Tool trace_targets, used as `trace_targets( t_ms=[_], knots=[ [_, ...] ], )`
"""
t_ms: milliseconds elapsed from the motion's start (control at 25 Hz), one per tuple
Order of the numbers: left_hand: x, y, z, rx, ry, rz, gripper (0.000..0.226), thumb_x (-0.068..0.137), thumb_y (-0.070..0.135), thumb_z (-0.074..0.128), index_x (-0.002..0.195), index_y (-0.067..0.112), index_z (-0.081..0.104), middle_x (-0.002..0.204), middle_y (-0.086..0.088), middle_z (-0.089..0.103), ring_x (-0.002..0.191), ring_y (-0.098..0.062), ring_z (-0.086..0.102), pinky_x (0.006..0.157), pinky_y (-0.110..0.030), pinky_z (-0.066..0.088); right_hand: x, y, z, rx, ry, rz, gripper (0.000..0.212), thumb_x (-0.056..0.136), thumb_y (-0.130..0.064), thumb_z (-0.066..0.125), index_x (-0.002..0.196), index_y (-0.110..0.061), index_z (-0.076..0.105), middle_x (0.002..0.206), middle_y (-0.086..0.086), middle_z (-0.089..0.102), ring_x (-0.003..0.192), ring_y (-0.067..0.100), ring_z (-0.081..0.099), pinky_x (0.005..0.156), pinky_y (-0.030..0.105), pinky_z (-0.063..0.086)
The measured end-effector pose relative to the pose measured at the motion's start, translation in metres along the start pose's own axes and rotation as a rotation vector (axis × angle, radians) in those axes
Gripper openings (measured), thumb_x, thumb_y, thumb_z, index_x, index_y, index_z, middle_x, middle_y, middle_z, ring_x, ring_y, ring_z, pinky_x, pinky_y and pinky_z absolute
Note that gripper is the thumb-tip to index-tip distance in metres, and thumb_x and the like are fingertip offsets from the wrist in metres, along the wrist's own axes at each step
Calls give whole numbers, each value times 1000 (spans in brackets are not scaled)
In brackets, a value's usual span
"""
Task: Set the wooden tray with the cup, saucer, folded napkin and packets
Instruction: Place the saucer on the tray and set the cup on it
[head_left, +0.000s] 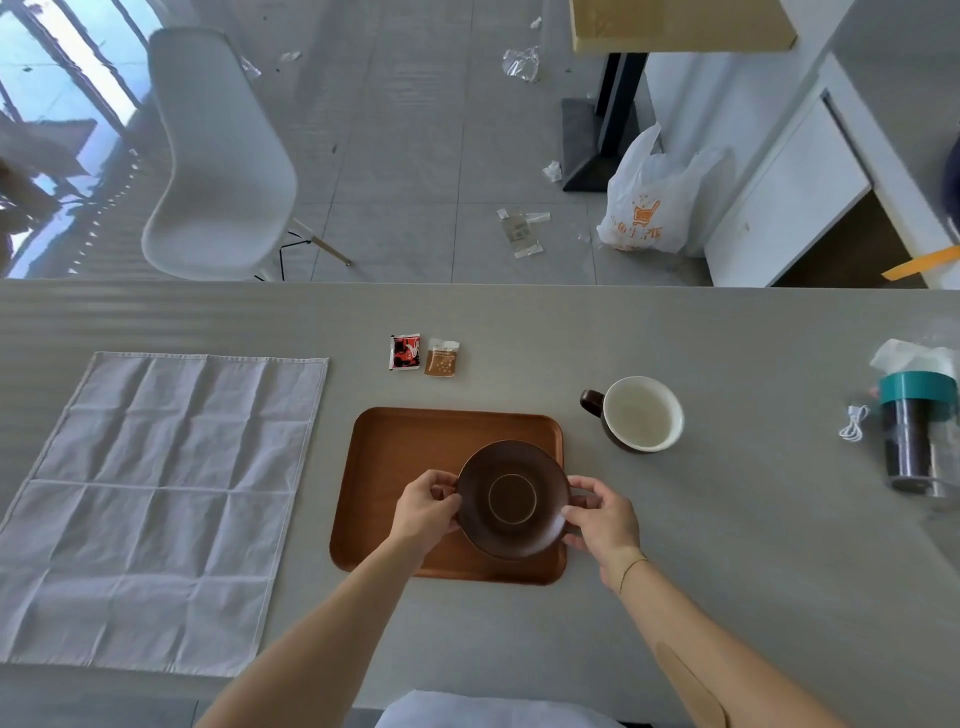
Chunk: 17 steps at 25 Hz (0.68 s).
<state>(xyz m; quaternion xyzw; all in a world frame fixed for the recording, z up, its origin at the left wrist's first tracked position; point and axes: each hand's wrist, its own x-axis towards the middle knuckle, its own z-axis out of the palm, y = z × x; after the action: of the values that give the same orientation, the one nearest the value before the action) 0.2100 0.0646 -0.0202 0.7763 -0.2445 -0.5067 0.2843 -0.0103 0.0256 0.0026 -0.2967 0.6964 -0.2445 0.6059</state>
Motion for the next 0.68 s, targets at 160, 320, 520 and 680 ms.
trace_targets(
  t_ms=[160,320,520,680],
  knots=[
    [0,0,-1,1,5,8,17,92,7,64,98,22,62,95,-6,69,88,-21,70,74,-36,63,0,-1,1,6,-1,-6,34,83,11,60,103,-17,67,92,15,67,77,22,63,72,46,58],
    [-1,1,-1,11,-7,6,16,93,8,63,100,22,61,96,-5,68,89,-21,69,73,-34,63,-1,-3,0,18,-26,2,35,84,11,59,107,-15,66,93,13,67,79,23,64,73,46,58],
    [-2,4,0,-66,-14,-59,17,93,5,61,97,21,62,96,-8,69,88,-21,70,66,-30,63,0,-5,-3,22,-74,36,32,86,10,58,110,-11,62,103,15,63,89,29,63,80,49,57],
    [-3,7,-4,-50,-47,-63,16,93,6,62,98,21,61,98,-8,69,88,-21,70,65,-27,62,3,-3,-4,3,-92,26,29,87,6,60,109,-13,62,107,14,66,89,28,65,80,48,58]
  ],
)
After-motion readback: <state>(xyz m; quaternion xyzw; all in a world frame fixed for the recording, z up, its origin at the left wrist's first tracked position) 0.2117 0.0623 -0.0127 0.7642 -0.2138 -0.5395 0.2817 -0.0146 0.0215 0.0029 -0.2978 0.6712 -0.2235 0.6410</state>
